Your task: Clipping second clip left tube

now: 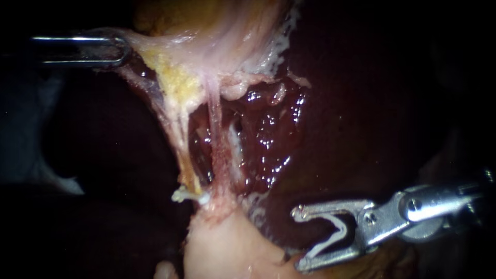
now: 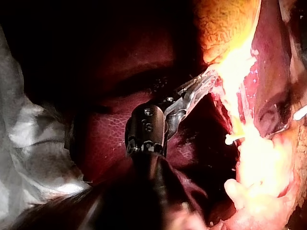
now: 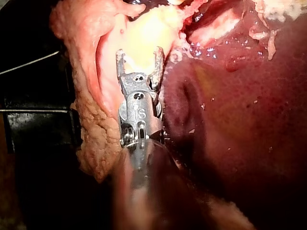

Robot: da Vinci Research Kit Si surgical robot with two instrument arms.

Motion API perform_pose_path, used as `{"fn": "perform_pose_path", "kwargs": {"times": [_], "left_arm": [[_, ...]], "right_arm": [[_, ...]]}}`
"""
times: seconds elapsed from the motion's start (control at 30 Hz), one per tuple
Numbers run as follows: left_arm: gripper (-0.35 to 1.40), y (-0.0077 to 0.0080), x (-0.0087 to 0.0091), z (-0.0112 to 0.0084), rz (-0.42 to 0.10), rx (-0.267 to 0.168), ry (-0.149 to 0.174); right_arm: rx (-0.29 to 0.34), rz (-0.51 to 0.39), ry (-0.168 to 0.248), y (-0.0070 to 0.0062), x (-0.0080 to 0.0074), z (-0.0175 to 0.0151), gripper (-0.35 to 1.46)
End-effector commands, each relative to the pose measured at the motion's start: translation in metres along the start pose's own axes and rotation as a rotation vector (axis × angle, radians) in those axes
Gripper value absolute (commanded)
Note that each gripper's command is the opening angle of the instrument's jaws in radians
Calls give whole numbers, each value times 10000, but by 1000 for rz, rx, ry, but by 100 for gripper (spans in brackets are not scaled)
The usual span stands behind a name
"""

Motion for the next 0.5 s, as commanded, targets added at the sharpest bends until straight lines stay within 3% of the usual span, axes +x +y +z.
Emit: {"fn": "perform_pose_path", "kwargs": {"times": [0.03, 0.27, 0.4, 0.5], "left_arm": [[-35, -1, -2, 2, 0, 3, 1], [-35, 1, -3, 2, 0, 4, 2], [-35, 2, -3, 3, 0, 8, 4], [-35, 2, -4, 4, 0, 9, 4]], "right_arm": [[3, 0, 1, 0, 1, 2, 50], [62, 122, 13, 12, 14, 31, 50], [58, 214, 19, 23, 24, 54, 50], [55, 230, 21, 35, 30, 71, 50]]}}
